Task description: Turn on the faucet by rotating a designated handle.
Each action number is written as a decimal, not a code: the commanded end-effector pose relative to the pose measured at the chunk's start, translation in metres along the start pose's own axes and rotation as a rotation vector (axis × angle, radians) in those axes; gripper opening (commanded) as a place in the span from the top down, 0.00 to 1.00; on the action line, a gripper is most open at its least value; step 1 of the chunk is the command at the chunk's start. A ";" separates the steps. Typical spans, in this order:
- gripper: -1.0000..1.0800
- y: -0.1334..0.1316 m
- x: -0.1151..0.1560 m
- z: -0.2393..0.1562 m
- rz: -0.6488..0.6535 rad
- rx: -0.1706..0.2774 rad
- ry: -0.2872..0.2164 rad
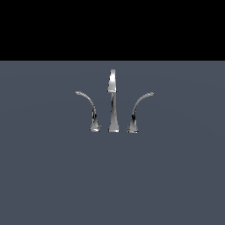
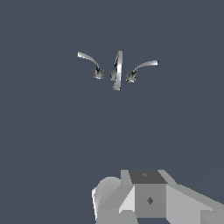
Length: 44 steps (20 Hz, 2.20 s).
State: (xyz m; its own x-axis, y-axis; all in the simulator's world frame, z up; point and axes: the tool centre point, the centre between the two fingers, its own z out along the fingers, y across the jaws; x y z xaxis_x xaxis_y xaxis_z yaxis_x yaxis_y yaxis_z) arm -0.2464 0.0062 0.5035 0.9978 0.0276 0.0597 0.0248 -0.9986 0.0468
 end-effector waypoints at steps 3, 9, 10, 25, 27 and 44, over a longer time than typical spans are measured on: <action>1.00 0.000 0.000 0.000 0.002 0.000 0.000; 1.00 -0.007 0.002 0.007 0.033 0.000 -0.002; 1.00 -0.009 0.003 0.009 0.042 0.000 -0.002; 1.00 -0.056 0.029 0.060 0.294 -0.001 -0.016; 1.00 -0.064 0.035 0.068 0.336 -0.001 -0.018; 1.00 -0.116 0.093 0.142 0.691 0.000 -0.038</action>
State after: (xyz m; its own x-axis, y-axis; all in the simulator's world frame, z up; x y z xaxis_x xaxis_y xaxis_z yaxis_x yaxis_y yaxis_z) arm -0.1539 0.1145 0.3686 0.8055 -0.5910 0.0423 -0.5919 -0.8059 0.0125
